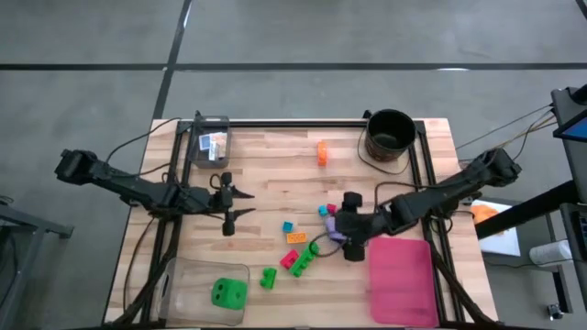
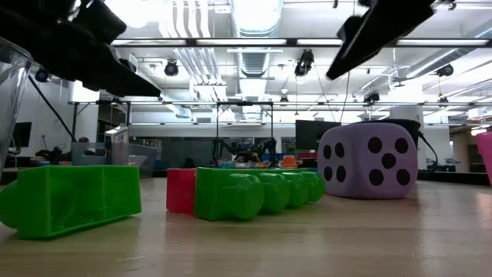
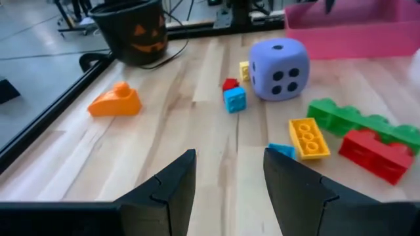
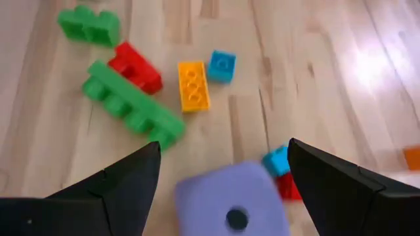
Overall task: Pick & Place Toys
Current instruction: Put the purple die into the transparent bin
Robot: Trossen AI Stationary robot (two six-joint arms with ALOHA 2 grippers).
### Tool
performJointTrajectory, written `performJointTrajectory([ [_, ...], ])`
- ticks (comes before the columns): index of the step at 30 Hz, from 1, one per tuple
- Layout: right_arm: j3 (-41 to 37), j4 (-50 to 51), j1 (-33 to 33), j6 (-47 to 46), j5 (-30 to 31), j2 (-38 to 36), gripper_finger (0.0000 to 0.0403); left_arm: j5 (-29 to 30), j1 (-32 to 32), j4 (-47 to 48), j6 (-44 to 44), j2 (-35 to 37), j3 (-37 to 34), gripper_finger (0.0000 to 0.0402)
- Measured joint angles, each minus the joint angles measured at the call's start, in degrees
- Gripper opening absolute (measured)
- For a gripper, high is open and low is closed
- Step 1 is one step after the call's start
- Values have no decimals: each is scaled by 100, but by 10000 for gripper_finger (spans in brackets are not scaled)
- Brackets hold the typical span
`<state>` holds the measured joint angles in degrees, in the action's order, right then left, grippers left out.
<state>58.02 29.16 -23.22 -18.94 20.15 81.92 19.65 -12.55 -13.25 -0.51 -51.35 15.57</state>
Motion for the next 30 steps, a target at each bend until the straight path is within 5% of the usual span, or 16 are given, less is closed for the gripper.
performJointTrajectory([
  [9, 961, 1675, -676, -899, 447, 969, 334, -64, 32, -89, -107, -130, 0, 179],
  [17, 2476, 3542, -690, -1438, 492, 2462, 395, -78, 32, -110, -214, -129, 0, 179],
  [22, 3417, 4524, -677, -1424, 494, 3268, 382, -78, 32, -110, -216, -129, 0, 179],
  [30, 3475, 4757, -650, -1415, 600, 3804, 398, -78, 32, -110, -217, -129, 0, 179],
])
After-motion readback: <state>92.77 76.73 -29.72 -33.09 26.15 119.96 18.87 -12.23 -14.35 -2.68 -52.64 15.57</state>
